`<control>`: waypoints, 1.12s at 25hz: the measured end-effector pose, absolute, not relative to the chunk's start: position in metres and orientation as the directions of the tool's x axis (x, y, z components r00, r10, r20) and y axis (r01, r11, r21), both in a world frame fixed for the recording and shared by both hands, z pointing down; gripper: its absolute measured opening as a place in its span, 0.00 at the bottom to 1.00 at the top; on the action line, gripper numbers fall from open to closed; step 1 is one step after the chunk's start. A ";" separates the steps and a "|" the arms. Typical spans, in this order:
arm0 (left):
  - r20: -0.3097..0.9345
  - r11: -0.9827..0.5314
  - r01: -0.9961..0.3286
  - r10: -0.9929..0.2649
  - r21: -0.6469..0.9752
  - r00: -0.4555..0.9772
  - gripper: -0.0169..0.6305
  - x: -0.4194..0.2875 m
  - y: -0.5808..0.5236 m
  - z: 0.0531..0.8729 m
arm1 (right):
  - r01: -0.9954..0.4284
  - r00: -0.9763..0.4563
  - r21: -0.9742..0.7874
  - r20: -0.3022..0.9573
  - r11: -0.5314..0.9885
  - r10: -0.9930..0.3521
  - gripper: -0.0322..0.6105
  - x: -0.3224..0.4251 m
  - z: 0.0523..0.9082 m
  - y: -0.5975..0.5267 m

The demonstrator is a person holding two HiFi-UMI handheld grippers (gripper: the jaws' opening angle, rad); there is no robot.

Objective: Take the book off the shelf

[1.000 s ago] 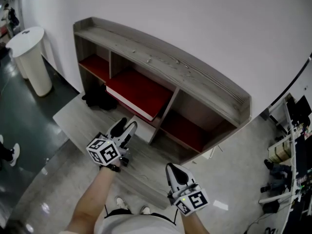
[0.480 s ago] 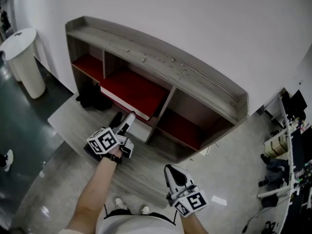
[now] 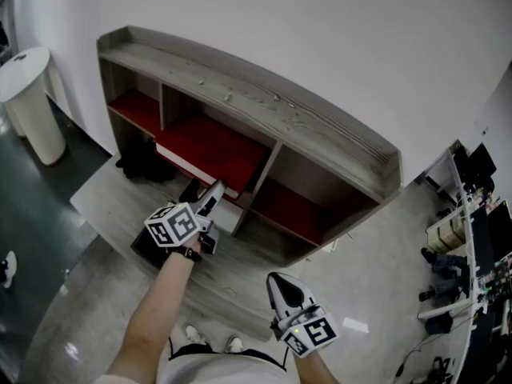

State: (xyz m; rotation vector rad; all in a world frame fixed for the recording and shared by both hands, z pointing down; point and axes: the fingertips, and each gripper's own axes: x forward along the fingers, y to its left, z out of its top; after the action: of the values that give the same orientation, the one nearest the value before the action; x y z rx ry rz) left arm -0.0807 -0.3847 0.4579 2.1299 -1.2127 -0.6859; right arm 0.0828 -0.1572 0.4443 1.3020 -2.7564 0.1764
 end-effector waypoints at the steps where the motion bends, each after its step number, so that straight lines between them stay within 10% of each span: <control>1: -0.136 -0.407 -0.579 -0.881 0.706 0.453 0.69 -0.080 -0.387 0.458 | -0.774 -0.633 -0.066 0.130 0.630 -0.763 0.09 0.082 0.444 -0.157; 28: -0.198 -0.312 -0.229 -0.889 0.922 0.414 0.65 -0.087 -0.421 0.454 | -0.790 -0.612 -0.066 0.146 0.610 -0.777 0.09 0.079 0.449 -0.158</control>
State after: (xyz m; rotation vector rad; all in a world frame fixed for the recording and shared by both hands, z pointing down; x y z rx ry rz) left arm -0.0868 -0.4209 0.4544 1.7826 -0.9678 -0.9345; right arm 0.0794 -0.1578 0.4486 1.3304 -2.7255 0.1885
